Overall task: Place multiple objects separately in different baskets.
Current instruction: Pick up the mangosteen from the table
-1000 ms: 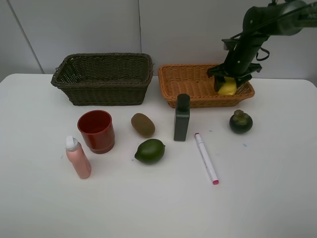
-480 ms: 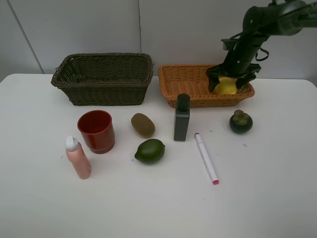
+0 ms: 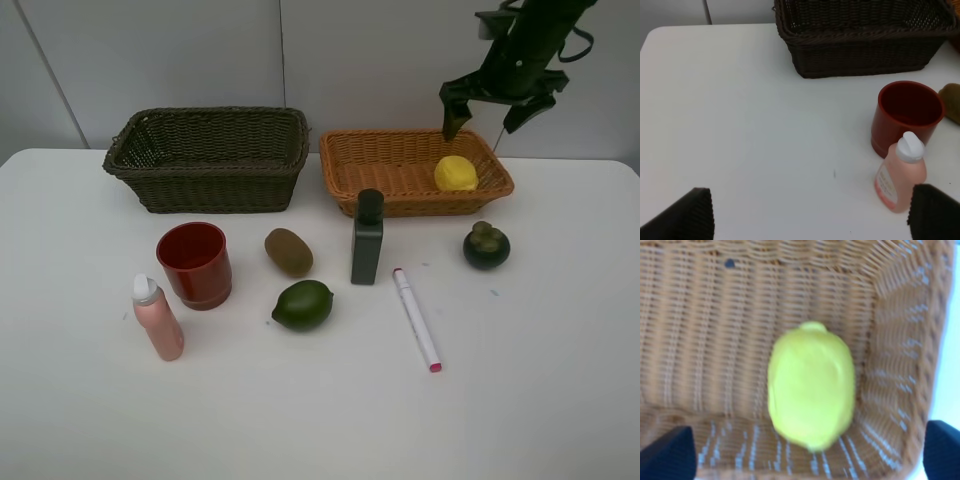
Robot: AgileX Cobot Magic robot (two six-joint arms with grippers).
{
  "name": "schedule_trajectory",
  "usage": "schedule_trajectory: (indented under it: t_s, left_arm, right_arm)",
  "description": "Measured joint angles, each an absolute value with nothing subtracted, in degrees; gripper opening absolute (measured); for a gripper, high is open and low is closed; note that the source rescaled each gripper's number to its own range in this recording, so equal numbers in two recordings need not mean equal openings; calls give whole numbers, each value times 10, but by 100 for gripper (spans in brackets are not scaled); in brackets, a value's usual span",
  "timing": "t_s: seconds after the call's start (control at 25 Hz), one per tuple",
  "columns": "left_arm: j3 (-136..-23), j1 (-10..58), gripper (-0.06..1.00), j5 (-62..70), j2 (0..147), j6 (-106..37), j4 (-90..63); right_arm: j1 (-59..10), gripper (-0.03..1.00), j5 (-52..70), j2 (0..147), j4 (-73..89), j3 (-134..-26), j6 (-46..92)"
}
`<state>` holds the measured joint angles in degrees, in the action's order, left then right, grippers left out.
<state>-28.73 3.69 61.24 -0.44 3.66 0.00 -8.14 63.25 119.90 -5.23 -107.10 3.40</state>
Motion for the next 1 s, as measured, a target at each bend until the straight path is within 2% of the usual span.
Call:
schedule_trajectory:
  t_s: [0.16,0.48,0.8,1.0]
  left_arm:
    - [-287,37,100,612,-4,37,0]
    - [-287,37,100,612,-4,37,0]
    - [-287,37,100,612,-4,37,0]
    - [-287,37,100,612,-4,37,0]
  right_arm:
    - [-81,98,687,1166,-58,-1071,31]
    - [-81,96,697,1133,-58,-1059,4]
    - [-81,96,693,1115,-41,-936,-14]
    - [-81,96,637,1115,-27,-861,-16]
